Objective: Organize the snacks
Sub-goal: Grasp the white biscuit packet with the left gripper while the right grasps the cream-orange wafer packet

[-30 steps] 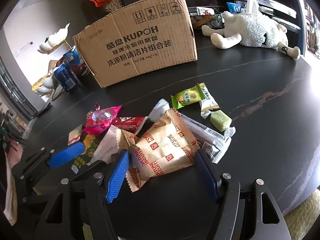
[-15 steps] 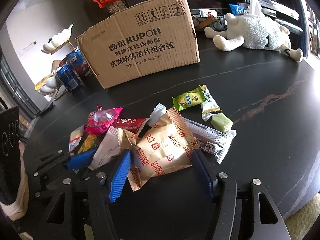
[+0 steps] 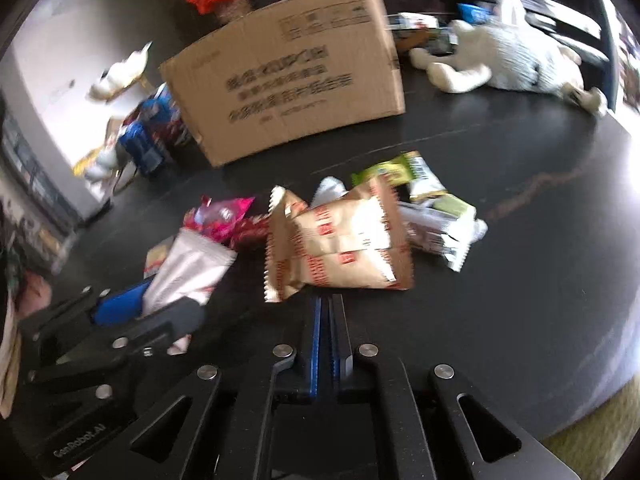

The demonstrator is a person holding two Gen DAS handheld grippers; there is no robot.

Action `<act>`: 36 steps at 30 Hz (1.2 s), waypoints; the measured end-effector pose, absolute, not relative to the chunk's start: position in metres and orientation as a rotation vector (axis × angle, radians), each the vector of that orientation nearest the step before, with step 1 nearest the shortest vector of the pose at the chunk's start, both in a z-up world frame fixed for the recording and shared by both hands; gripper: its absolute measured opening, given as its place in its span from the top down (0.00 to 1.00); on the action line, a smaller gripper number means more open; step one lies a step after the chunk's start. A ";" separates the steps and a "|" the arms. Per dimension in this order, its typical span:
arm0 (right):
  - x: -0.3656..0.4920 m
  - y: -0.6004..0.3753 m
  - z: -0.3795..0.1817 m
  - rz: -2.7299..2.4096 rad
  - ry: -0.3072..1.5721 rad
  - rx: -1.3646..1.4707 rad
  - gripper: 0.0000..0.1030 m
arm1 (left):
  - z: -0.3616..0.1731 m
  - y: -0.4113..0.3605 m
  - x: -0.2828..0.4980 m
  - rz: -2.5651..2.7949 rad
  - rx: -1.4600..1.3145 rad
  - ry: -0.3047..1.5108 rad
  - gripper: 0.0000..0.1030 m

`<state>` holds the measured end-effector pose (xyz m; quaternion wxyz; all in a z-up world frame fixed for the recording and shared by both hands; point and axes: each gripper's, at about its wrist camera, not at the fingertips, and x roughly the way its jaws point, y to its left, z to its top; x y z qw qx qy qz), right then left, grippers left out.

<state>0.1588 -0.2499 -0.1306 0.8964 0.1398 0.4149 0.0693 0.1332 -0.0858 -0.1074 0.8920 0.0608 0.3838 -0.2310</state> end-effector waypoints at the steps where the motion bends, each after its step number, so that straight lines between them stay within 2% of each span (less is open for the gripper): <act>1: 0.157 -0.250 -0.128 0.138 0.855 0.284 0.66 | -0.104 -0.086 0.131 -0.479 0.132 0.781 0.66; 2: 0.155 -0.249 -0.123 0.117 0.843 0.263 0.45 | -0.100 -0.086 0.130 -0.477 0.134 0.772 0.66; 3: 0.153 -0.248 -0.119 0.107 0.828 0.244 0.39 | -0.098 -0.086 0.130 -0.471 0.135 0.764 0.66; 6: 0.154 -0.242 -0.104 0.123 0.798 0.175 0.36 | -0.090 -0.083 0.130 -0.437 0.129 0.734 0.66; 8: 0.162 -0.239 -0.099 0.134 0.795 0.138 0.20 | -0.088 -0.079 0.132 -0.431 0.107 0.730 0.66; 10: 0.169 -0.237 -0.102 0.158 0.816 0.121 0.17 | -0.088 -0.078 0.132 -0.422 0.105 0.730 0.66; 16: 0.188 -0.232 -0.119 0.187 0.895 0.134 0.17 | -0.095 -0.077 0.136 -0.420 0.090 0.745 0.66; 26: 0.200 -0.229 -0.129 0.145 0.894 0.103 0.17 | -0.102 -0.075 0.145 -0.394 0.078 0.770 0.66; 27: 0.200 -0.230 -0.129 0.139 0.890 0.100 0.22 | -0.102 -0.075 0.144 -0.393 0.077 0.771 0.66; 28: 0.199 -0.231 -0.129 0.129 0.887 0.094 0.33 | -0.102 -0.075 0.144 -0.392 0.078 0.772 0.66; 29: 0.197 -0.231 -0.128 0.126 0.884 0.090 0.37 | -0.102 -0.076 0.144 -0.390 0.081 0.772 0.66; 36: 0.187 -0.234 -0.117 0.115 0.842 0.093 0.56 | -0.093 -0.076 0.140 -0.388 0.079 0.763 0.66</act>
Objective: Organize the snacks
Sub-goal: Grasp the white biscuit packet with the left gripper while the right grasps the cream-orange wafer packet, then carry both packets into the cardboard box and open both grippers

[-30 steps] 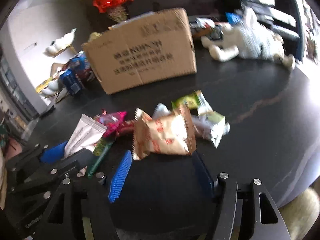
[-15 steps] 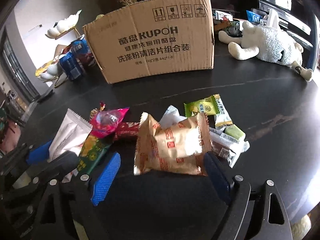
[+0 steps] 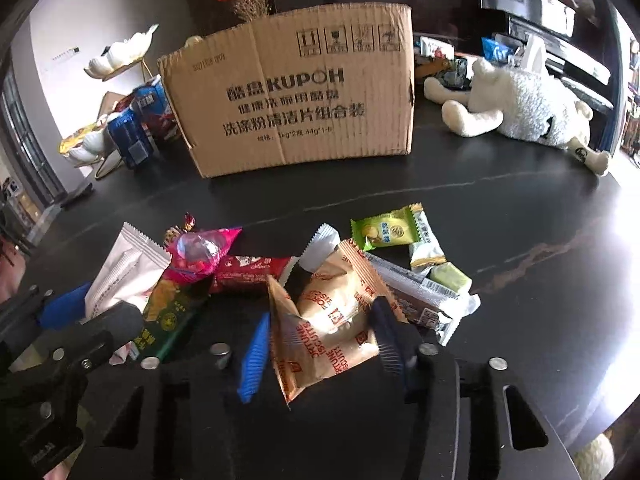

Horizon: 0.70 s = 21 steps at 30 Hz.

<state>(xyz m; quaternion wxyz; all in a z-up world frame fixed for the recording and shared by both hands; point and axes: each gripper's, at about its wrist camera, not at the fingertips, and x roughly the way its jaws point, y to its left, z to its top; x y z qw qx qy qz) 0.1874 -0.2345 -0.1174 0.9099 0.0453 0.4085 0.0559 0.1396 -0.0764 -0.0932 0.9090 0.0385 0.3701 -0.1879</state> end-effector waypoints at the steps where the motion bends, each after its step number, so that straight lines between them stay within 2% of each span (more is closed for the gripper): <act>1: 0.187 -0.235 -0.116 0.120 0.842 0.103 0.58 | -0.091 -0.076 0.139 -0.390 0.075 0.764 0.66; 12: 0.167 -0.233 -0.070 0.154 0.736 0.122 0.58 | -0.063 -0.075 0.138 -0.382 0.068 0.728 0.66; 21: 0.177 -0.233 -0.018 0.152 0.635 0.098 0.58 | -0.018 -0.075 0.157 -0.374 0.082 0.649 0.66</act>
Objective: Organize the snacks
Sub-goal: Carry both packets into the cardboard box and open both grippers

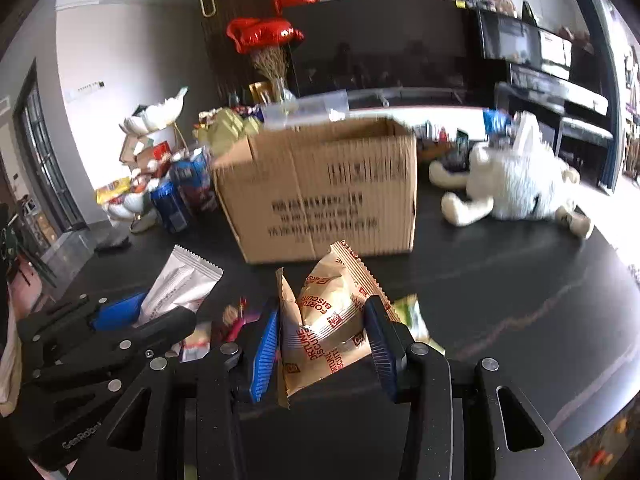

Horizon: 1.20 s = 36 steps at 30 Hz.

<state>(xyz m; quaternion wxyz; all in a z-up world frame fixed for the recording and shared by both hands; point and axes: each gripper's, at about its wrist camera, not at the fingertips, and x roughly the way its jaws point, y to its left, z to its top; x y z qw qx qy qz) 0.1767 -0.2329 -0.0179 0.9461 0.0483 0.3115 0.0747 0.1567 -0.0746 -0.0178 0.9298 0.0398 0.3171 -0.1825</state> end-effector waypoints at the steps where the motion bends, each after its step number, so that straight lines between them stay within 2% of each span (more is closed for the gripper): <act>1: 0.179 -0.234 -0.014 0.153 0.627 0.100 0.58 | -0.011 -0.075 0.161 -0.373 0.087 0.640 0.66; 17: 0.275 -0.236 0.052 0.198 0.543 0.110 0.57 | 0.062 -0.080 0.255 -0.355 0.123 0.600 0.66; 24: 0.318 -0.236 0.062 0.208 0.557 0.096 0.57 | 0.059 -0.080 0.303 -0.361 0.105 0.644 0.66; 33: 0.364 -0.236 0.047 0.212 0.605 0.095 0.56 | 0.043 -0.086 0.346 -0.352 0.108 0.697 0.65; 35: 0.370 -0.236 0.044 0.212 0.607 0.097 0.56 | 0.042 -0.088 0.355 -0.345 0.115 0.704 0.60; 36: 0.373 -0.237 0.043 0.200 0.609 0.097 0.51 | 0.041 -0.088 0.358 -0.330 0.122 0.704 0.56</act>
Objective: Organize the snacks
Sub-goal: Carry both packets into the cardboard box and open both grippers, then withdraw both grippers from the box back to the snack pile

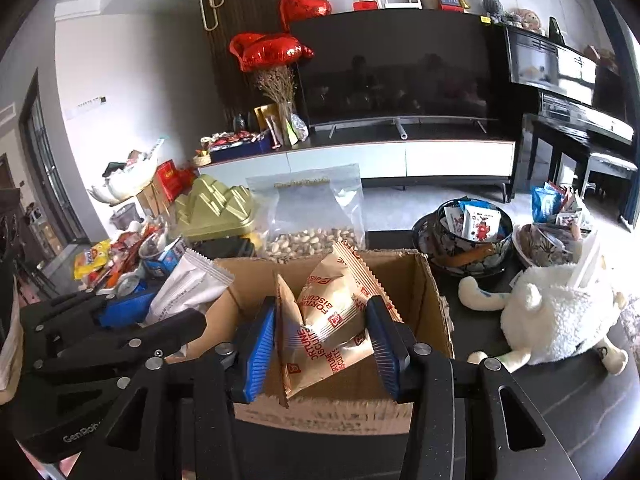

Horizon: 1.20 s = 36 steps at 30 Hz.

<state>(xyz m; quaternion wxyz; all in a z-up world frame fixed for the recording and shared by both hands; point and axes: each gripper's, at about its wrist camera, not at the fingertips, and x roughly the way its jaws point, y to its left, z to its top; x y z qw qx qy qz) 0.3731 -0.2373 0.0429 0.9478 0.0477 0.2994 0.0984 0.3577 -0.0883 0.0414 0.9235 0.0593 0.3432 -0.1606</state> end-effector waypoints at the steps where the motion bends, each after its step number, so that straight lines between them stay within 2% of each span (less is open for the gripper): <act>1: 0.375 -0.239 0.043 0.187 0.612 0.098 0.44 | 0.042 -0.087 0.360 -0.305 0.121 0.698 0.42; 2: 0.377 -0.243 0.044 0.163 0.610 0.104 0.41 | 0.043 -0.085 0.360 -0.289 0.116 0.689 0.33; 4: 0.377 -0.247 0.041 0.141 0.616 0.105 0.36 | 0.044 -0.080 0.357 -0.272 0.107 0.676 0.33; 22: 0.277 -0.224 0.045 0.166 0.554 0.062 0.36 | 0.054 -0.047 0.252 -0.238 0.114 0.595 0.30; 36: 0.227 -0.186 0.013 0.273 0.642 0.042 0.36 | 0.033 -0.012 0.182 -0.209 0.111 0.601 0.28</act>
